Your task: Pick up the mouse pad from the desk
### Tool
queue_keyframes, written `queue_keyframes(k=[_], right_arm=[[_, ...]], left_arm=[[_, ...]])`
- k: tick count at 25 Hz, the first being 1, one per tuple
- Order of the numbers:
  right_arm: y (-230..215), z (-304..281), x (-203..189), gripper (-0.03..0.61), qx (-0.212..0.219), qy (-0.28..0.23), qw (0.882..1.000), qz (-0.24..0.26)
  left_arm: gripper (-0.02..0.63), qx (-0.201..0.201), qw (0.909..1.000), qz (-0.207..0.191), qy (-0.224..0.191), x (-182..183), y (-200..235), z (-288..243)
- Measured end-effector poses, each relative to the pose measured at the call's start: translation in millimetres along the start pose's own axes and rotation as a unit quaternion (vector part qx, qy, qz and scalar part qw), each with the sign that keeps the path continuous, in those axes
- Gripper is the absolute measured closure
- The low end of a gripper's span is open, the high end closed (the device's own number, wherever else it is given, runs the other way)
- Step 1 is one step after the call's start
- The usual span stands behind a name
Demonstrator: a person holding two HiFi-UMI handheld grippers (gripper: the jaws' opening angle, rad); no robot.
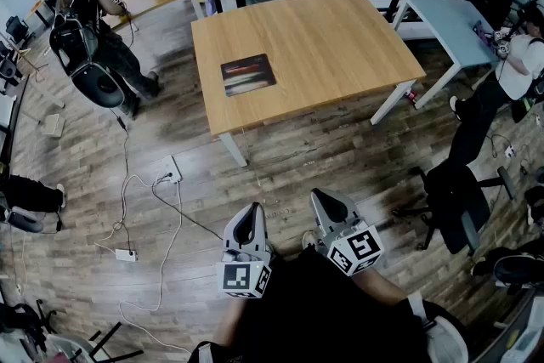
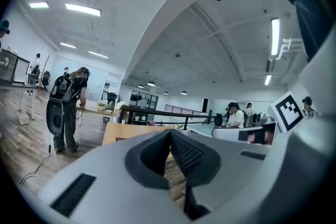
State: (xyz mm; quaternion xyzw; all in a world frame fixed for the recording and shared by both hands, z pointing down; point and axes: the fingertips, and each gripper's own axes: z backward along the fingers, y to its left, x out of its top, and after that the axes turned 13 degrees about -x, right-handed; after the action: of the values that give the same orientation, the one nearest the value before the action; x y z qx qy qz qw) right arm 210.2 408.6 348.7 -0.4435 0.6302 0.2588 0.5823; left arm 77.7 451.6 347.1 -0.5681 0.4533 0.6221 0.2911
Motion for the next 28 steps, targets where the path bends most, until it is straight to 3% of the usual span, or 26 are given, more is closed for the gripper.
queue_keyframes(k=[16,28], right_arm=[[11.0,-0.4,-2.8,0.548,0.002,0.000,1.000,-0.002],[49.3,-10.9,-8.5,0.548,0.003,-0.001,1.000,-0.009]], left_arm=[[0.591,-0.004,1.0000,0.003,0.000,4.3,4.9,6.0],[0.591,0.000,1.0000,0.002,-0.005,8.5,36.3,34.5]])
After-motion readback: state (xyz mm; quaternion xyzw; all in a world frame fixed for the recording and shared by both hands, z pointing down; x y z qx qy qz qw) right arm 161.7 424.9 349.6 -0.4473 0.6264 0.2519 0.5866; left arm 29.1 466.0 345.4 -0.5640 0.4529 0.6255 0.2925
